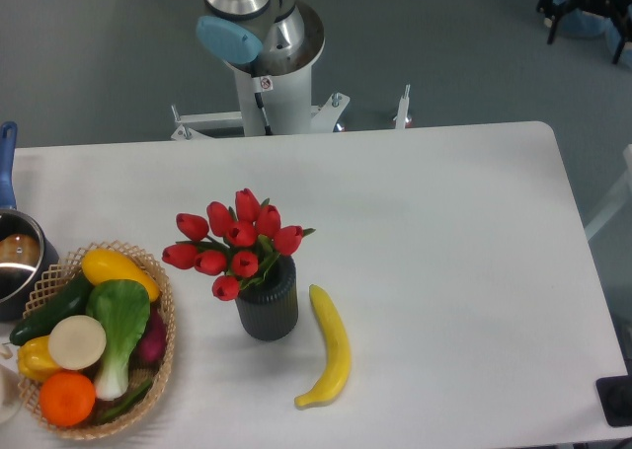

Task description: Pick up the flowers from the vase

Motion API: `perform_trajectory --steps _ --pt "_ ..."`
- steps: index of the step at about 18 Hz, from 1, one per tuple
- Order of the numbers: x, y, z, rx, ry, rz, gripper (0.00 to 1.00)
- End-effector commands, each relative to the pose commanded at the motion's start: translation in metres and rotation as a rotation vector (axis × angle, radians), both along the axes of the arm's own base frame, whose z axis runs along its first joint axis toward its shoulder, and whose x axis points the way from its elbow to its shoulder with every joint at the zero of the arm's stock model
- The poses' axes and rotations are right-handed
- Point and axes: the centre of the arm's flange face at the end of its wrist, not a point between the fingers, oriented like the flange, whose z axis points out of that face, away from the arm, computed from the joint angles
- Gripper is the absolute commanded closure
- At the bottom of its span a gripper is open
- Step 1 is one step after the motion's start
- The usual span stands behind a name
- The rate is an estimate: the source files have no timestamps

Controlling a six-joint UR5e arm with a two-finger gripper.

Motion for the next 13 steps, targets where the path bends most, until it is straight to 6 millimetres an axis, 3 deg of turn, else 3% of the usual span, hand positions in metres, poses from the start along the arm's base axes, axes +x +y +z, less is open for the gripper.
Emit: perform_trajectory --steps 13 --pt "0.007 0.018 -0.015 0.102 -0.037 0.029 0.00"
